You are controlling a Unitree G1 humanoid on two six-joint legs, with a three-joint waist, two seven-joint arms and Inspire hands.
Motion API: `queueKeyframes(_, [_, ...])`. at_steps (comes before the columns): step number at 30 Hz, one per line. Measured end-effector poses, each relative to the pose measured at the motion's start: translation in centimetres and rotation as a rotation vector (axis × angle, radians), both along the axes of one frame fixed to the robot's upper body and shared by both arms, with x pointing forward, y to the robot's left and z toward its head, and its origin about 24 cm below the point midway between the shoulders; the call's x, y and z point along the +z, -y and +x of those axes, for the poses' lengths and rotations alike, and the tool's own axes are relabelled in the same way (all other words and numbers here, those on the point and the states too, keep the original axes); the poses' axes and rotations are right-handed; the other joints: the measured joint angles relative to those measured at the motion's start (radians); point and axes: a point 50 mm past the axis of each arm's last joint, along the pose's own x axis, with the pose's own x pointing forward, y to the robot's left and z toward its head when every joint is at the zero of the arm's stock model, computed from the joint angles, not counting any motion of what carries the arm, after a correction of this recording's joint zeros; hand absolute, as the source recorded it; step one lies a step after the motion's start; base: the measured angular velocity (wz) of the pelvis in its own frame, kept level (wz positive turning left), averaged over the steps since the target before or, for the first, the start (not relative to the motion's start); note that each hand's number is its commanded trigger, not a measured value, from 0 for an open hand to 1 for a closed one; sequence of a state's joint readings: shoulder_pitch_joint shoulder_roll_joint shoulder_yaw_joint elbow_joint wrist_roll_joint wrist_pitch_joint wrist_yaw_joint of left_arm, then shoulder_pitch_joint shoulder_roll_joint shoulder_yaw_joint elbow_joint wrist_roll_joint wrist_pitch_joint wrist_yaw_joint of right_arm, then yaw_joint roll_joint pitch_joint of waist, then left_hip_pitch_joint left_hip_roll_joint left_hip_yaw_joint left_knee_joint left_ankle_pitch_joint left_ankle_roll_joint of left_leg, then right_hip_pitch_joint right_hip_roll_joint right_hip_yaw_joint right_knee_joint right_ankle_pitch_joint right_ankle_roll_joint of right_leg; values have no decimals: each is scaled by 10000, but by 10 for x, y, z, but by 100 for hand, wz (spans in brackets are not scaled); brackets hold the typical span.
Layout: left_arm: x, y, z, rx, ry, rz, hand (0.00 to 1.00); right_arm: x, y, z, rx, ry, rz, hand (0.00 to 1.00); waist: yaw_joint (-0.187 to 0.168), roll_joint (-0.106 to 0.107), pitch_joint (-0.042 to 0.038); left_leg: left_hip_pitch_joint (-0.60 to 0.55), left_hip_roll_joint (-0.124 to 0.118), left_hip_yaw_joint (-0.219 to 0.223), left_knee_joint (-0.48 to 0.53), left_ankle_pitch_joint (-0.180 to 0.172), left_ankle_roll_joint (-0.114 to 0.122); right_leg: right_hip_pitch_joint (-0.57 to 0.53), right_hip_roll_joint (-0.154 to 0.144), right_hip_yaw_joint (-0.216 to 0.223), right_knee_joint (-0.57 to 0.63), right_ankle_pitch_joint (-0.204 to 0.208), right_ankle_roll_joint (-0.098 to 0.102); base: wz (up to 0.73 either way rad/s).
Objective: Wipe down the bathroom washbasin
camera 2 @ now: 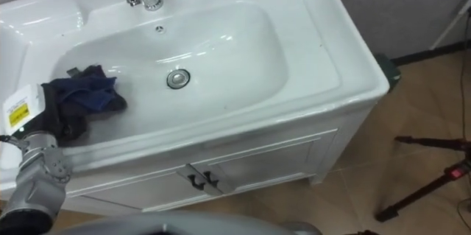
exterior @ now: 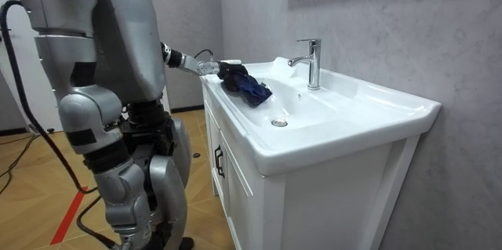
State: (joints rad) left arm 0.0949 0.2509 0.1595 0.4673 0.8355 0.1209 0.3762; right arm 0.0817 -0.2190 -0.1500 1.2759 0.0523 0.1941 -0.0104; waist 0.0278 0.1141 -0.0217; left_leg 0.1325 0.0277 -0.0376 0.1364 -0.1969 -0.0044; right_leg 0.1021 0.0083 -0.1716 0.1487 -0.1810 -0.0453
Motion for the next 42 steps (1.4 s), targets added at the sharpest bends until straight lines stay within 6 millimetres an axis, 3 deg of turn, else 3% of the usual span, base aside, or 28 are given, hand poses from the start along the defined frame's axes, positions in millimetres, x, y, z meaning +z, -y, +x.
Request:
queueKeyframes(5, [19,-8,6,310,862,245,100,0,-1,6,96,328,-17,0,89,-84,84,-29,-15,-97,-4,1,-1,16,-38,-168,-2,-12,19,10])
queueKeyframes(8, [45,-25,6,967,1849,822,100,0,-1,5,30,487,-25,0,82,-170,153,-183,-57,-312,12,1,-2,-6,-35,-255,-87,-23,33,20])
queueKeyframes(9, [58,-35,5,1328,2348,1150,100,0,-1,3,-3,435,-8,0,97,-234,211,-224,-63,-312,14,2,-4,-8,-41,-297,-122,-22,36,18])
queueKeyframes(13, [82,-54,-3,2247,3423,2387,100,-1,-3,0,2,360,51,0,315,-240,216,-364,-160,-369,121,0,-4,-15,-115,-506,-148,-15,115,12])
queueKeyframes(19, [107,-54,-6,2327,5105,3306,100,-1,0,-8,186,449,-116,0,534,-153,226,-426,-261,-483,219,0,-3,25,-220,-706,-132,-7,186,17])
queueKeyframes(26, [110,-55,-9,2399,5576,3597,100,0,2,-8,497,447,-117,0,654,-82,220,-513,-260,-484,261,1,-3,-16,-215,-720,-138,-14,198,2])
queueKeyframes(42, [89,-62,-27,2844,4353,3573,100,0,4,-19,579,-55,-42,0,797,-23,148,-486,-267,-481,273,1,-2,17,-217,-663,-90,5,223,0])
